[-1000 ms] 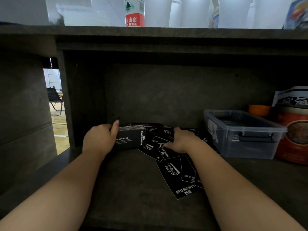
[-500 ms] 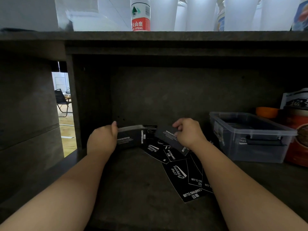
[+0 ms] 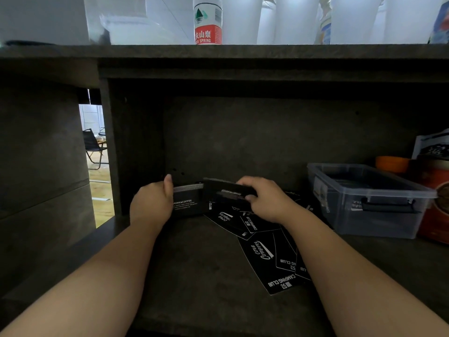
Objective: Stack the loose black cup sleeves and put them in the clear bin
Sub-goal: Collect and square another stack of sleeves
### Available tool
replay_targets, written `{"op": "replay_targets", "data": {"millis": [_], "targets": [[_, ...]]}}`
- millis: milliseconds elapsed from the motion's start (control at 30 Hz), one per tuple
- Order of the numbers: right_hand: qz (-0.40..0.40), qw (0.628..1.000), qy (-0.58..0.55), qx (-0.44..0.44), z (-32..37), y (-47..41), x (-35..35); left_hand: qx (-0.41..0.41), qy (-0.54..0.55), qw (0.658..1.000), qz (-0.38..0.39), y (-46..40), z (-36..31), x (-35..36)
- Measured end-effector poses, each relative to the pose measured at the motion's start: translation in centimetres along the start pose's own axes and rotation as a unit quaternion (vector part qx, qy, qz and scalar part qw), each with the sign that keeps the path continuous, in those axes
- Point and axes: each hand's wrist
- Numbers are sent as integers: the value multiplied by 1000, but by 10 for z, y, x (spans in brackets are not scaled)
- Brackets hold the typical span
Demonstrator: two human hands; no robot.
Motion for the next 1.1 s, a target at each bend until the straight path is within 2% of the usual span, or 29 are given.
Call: {"op": "replay_targets", "data": {"millis": [100,167,267,400,500,567,633,700,767,900,967,1033,1100], "targets": [[10,1000,11,-17,1,0,15,-8,56,998,14,3,0,-3],[-28,999,8,-21,4,-1,28,6,100,994,37,7,-2,-7],[-88,995,-55,7,11,1,45,73,95,990,68,14,-7,-9],[-52,991,-124,18,17,1,52,116,67,989,66,9,-3,-2],[-61,994,-76,39,10,-1,37,115,83,986,84,6,-2,-2],[-96,990,47,87,-3,-3,22,116,106,983,94,6,-1,-4],[-109,964,146,192,-18,-4,8,112,124,981,100,5,-1,-5],[-70,939,143,304,-31,-3,0,107,127,982,94,5,-2,-4],[-28,936,119,330,-37,-3,-1,101,129,983,89,6,-2,-4],[-53,943,139,298,-29,-1,-3,93,127,983,91,6,-2,-4],[-93,949,151,261,-20,2,-5,92,127,984,88,5,-2,-4],[-196,967,78,141,-13,2,-6,89,127,984,91,6,-2,-4],[-295,953,-68,26,-3,3,-8,85,133,983,93,6,-1,-4]]}}
Point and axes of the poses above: each hand's wrist, its own y-axis away from the middle knuckle, its own x-axis out of the palm, z = x × y, and after that the axes turned 12 degrees about -y, right-handed
